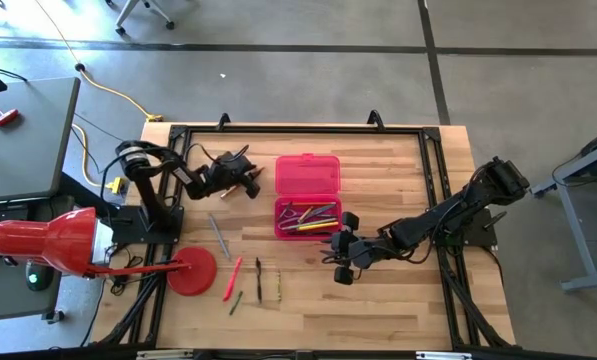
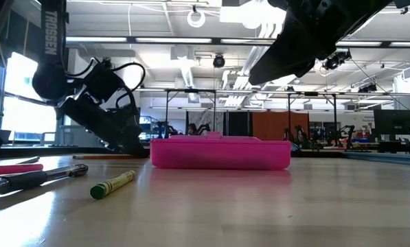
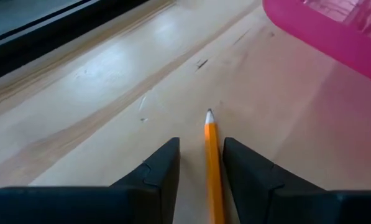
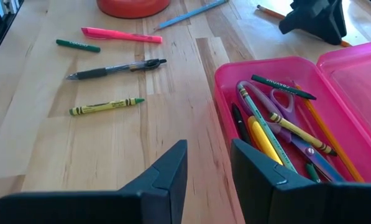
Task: Pick & place school supplies into a supply box
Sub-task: Put the orange pencil into the pink supply box
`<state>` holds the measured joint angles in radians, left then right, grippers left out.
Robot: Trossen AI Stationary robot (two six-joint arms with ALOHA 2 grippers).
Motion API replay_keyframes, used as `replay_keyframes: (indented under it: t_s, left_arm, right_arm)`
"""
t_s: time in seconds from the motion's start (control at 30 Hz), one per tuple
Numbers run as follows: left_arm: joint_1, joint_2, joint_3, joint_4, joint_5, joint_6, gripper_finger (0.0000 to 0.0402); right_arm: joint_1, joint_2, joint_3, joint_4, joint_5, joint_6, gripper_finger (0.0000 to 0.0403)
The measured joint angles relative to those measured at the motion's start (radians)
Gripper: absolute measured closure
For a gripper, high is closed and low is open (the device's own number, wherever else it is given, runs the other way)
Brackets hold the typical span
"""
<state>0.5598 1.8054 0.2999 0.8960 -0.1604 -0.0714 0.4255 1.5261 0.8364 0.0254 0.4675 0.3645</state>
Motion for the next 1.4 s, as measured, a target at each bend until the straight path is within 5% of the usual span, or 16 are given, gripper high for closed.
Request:
replay_keyframes:
  t_s: [0.53, 0.77, 1.4]
  left_arm:
    - [-0.005, 0.011, -0.009, -0.004, -0.024, -0.074, 0.0307]
    - [-0.017, 0.021, -0.011, 0.013, -0.031, -0.113, 0.0379]
    - [-0.018, 0.007, -0.017, 0.142, 0.026, -0.229, 0.0378]
  right_arm:
    - [0.0, 0.0, 0.0, 0.002, -0.002, -0.001, 0.0302]
    - [0.0, 0.0, 0.0, 0.002, -0.002, -0.005, 0.0302]
    - [0.0, 0.0, 0.0, 0.002, -0.003, 0.001, 0.0302]
